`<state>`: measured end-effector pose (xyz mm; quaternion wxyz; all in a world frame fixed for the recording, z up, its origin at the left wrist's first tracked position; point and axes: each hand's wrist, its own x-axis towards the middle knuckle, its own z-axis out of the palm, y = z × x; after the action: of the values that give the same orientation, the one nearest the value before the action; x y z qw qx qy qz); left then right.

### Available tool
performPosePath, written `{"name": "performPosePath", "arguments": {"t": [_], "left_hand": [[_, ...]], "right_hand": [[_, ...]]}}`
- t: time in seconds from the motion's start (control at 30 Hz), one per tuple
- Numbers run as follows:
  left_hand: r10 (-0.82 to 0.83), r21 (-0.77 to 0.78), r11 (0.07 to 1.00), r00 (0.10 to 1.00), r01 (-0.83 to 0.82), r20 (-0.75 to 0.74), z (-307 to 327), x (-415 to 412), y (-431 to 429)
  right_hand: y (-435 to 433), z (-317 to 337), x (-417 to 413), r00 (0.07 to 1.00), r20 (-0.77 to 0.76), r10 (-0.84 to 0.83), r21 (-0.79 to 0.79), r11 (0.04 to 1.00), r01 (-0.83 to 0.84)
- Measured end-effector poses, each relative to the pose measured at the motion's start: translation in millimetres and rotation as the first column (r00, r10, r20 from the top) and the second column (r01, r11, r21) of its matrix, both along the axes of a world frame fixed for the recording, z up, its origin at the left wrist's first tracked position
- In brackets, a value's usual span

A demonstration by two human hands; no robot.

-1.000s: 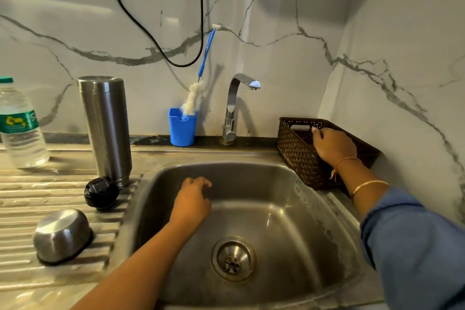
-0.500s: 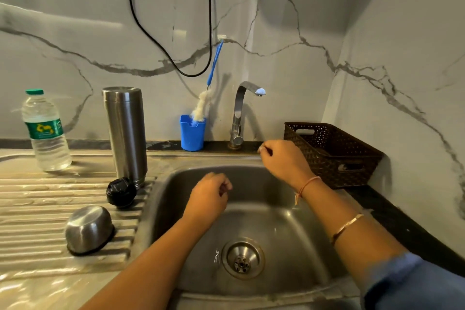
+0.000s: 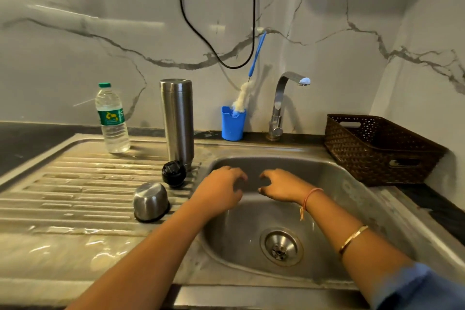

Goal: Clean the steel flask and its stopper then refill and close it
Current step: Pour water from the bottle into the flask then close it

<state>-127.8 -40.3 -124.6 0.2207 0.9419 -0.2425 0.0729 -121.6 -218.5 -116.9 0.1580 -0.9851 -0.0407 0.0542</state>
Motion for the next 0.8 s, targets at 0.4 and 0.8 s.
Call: {"name": "performPosePath", "arguments": {"t": [0.4,0.8], "left_hand": [[0.599,-0.564,0.657,0.801,-0.500,-0.012,63.9,28.1,67.3],[0.471,-0.633,0.516,0.808,-0.577,-0.353,69.3,72.5,54.3]], "right_hand": [[10.8,4.5,-9.6,0.994,0.099,-0.042,0.170,0.985,0.025],[-10.3,2.6,-16.4,0.972,0.179,-0.153,0.317,0.944,0.090]]}}
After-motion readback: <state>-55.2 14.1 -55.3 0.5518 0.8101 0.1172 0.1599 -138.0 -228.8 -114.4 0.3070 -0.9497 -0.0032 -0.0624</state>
